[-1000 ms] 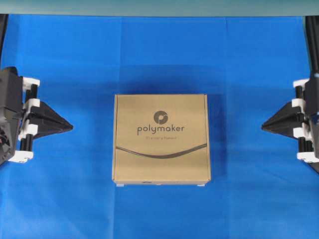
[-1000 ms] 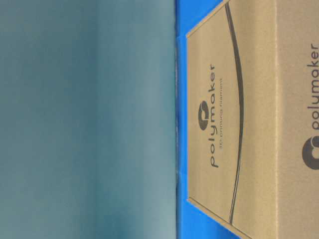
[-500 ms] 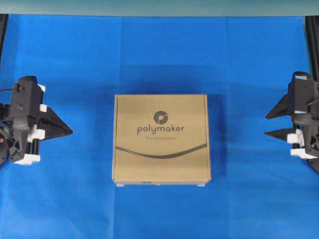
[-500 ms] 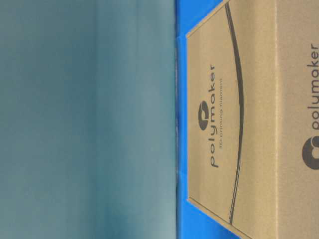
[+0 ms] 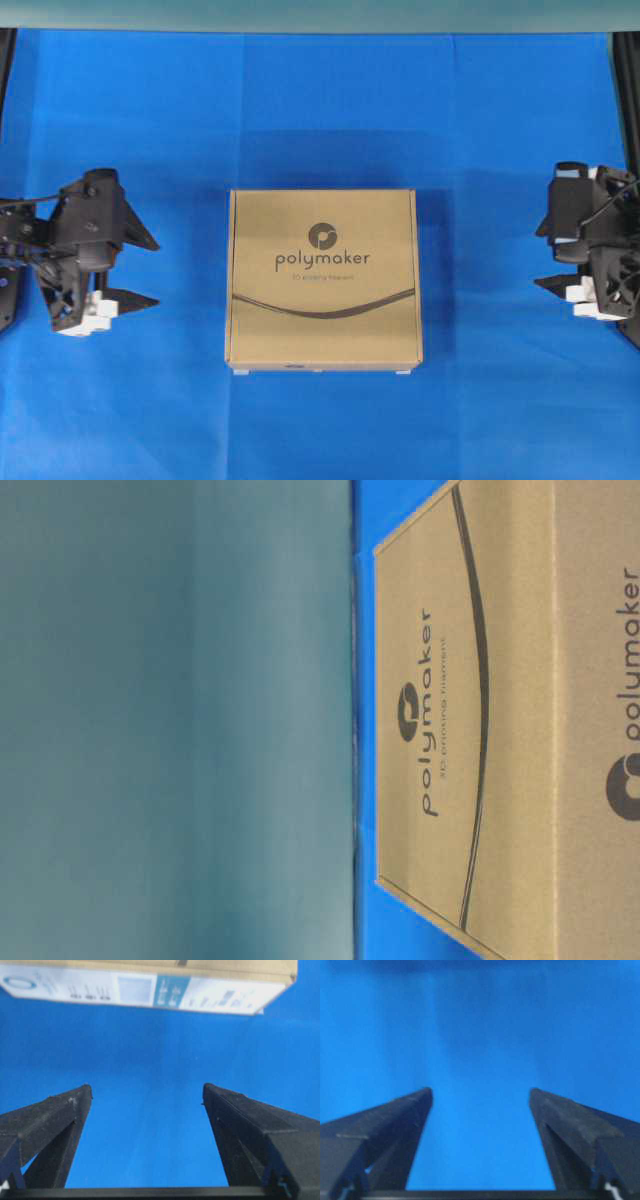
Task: Lift up the cardboard box by clamping it between your arms.
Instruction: 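Move both arms inward to press against the box's left and right sides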
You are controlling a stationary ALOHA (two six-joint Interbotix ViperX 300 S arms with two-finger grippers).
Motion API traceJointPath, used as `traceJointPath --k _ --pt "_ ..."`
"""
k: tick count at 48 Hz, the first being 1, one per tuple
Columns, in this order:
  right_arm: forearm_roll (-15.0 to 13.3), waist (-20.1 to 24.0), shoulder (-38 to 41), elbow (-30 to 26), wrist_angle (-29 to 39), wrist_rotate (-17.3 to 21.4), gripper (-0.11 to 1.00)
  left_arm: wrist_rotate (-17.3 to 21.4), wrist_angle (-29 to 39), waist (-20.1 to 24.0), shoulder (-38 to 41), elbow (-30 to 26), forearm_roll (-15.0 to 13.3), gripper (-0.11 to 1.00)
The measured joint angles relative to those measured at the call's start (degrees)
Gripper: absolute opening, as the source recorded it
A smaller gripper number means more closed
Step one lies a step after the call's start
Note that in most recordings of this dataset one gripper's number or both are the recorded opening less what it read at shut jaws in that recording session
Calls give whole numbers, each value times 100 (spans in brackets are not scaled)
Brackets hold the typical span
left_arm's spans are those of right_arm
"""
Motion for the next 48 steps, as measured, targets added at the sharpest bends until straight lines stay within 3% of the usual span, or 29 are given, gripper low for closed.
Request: traceJointPath --k 19,34,48 --pt "0 0 1336 18 -1274 0 99 70 -510 79 1459 -422 -9 87" --pt "0 0 2584 -571 -1907 -53 99 79 -765 123 2188 -686 -9 87" --pt "0 123 3261 -976 -2215 -53 99 79 -853 132 2602 -993 0 87"
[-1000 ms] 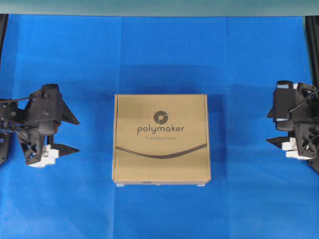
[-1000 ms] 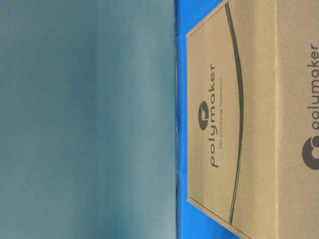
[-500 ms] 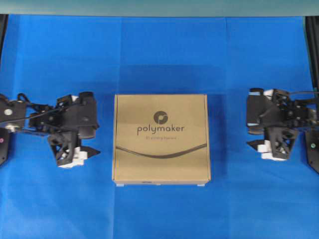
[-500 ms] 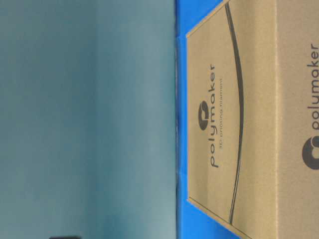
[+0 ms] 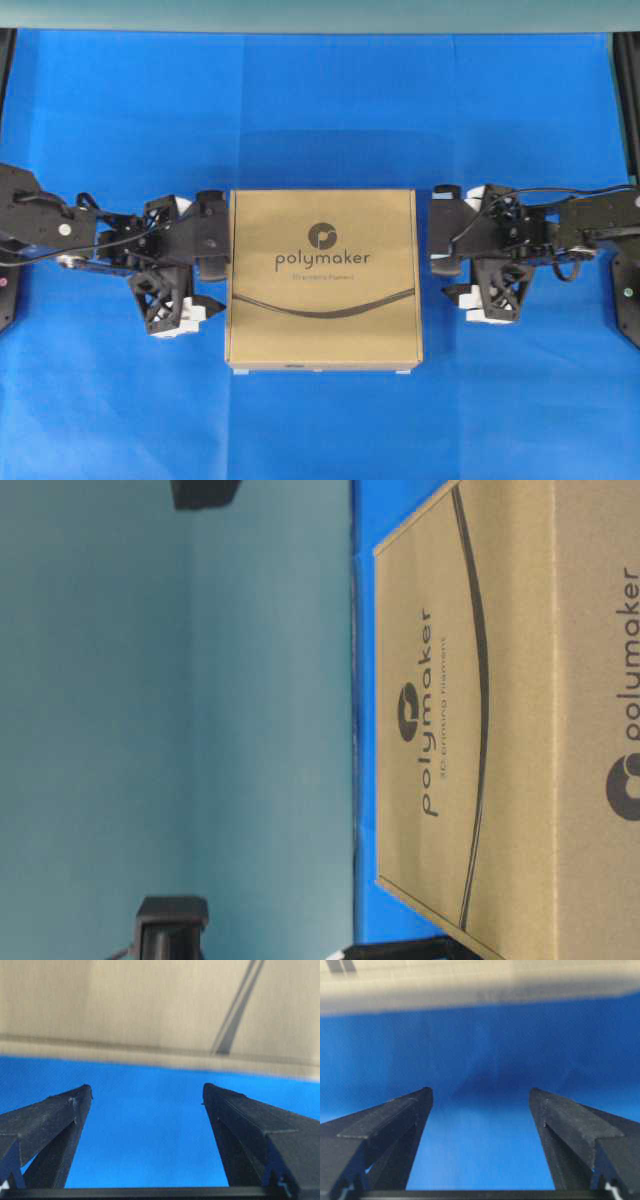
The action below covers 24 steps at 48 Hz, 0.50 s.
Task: Lift up the cardboard box by clamping it between your arms.
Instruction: 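Move both arms inward to press against the box's left and right sides, then squeeze the box between both arms and raise it off the table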
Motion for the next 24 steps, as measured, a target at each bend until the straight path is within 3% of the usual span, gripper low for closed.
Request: traceJointPath --k 24 --pt "-18 132 615 -589 -185 -18 99 26 0 44 202 -185 0 87"
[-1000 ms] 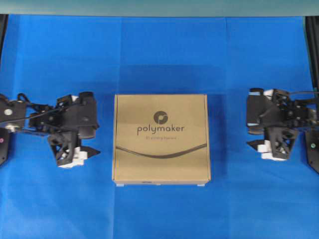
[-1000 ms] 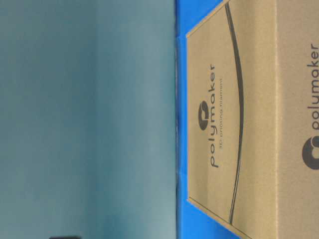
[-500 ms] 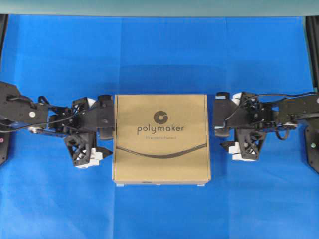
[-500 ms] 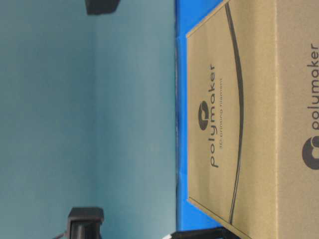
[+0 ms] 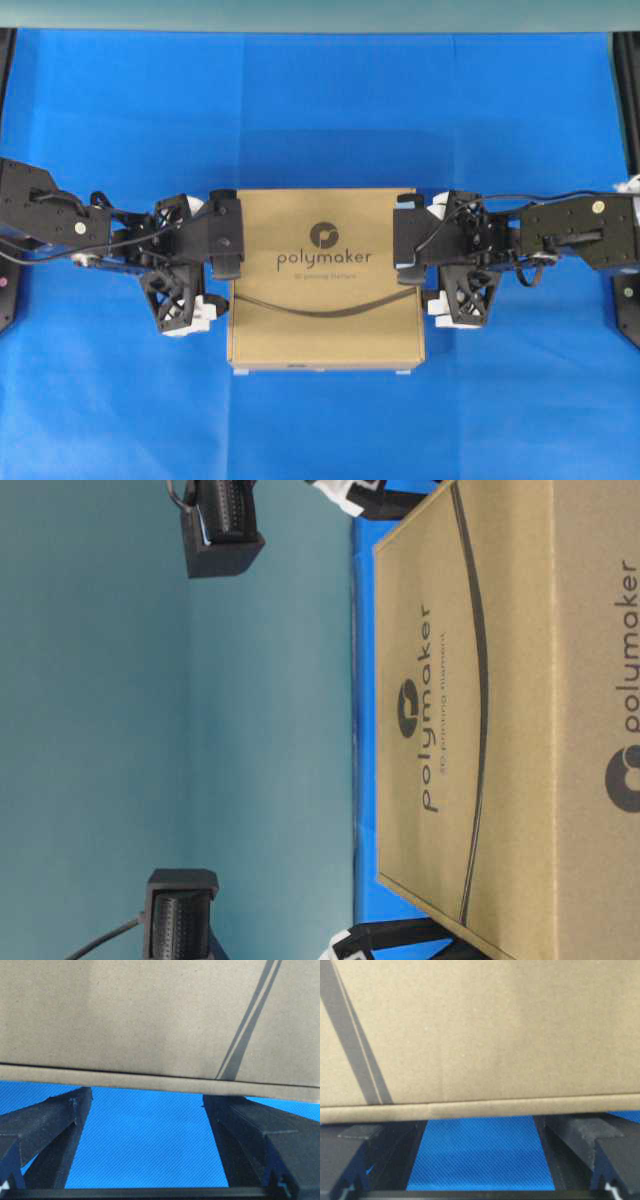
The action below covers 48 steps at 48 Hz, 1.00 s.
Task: Lift up the cardboard box by clamping it between your arms.
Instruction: 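Squeeze the box between both arms and raise it off the table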
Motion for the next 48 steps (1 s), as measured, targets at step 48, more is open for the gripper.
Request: traceJointPath --k 48 --pt "62 18 -782 -756 1784 0 99 53 1626 88 -861 -765 35 87"
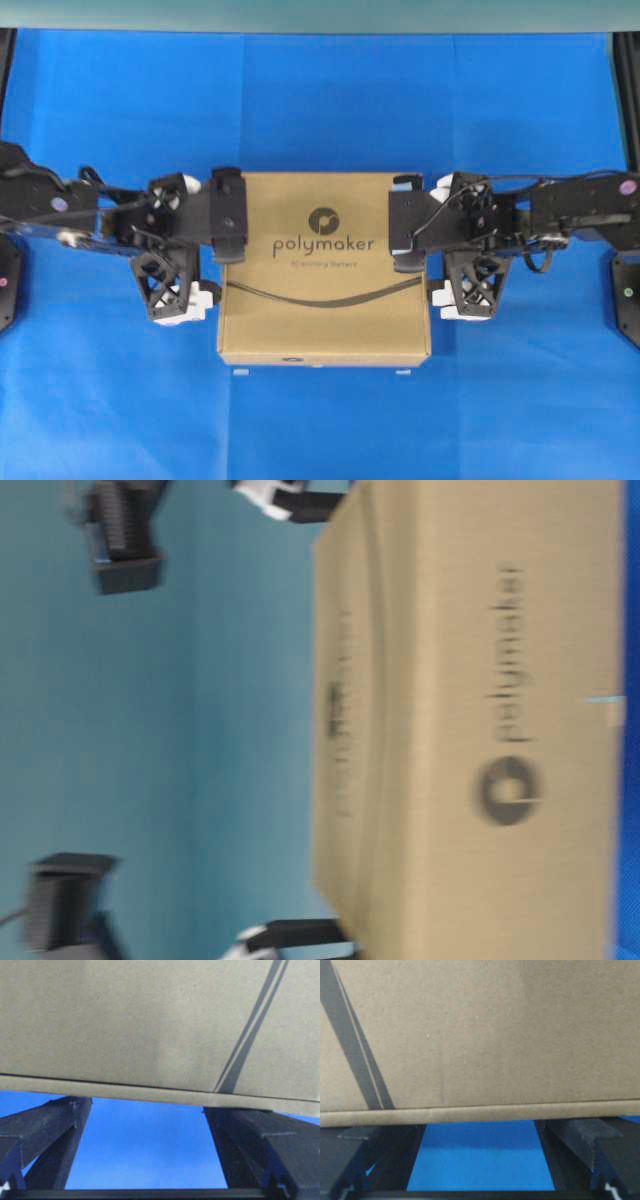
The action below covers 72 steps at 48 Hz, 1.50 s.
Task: Lift up the cardboard box by clamping it between your arms.
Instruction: 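Squeeze the box between both arms and raise it off the table, then keep clamping the box between both arms and lift it higher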
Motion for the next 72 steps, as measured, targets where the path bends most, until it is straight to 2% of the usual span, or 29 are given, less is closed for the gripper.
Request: traceJointPath --k 15,23,38,56,63,72 --pt "105 0 -519 -923 1494 0 99 26 1046 9 -729 -606 0 87" --pt "105 -9 -729 -1591 2303 -9 99 53 1582 9 -976 -1063 9 87" --pt "114 -26 -791 -3006 3639 -18 99 62 2918 18 -1160 -2382 0 87" --pt "123 -53 -668 -4913 5001 -18 99 53 3981 18 -1090 -4228 -35 87" --pt "123 -62 -501 -5335 5317 -18 99 70 4368 18 -914 -4658 -35 87" --pt "123 -88 -448 -5379 5361 -18 99 211 4526 26 -809 -4729 -35 87"
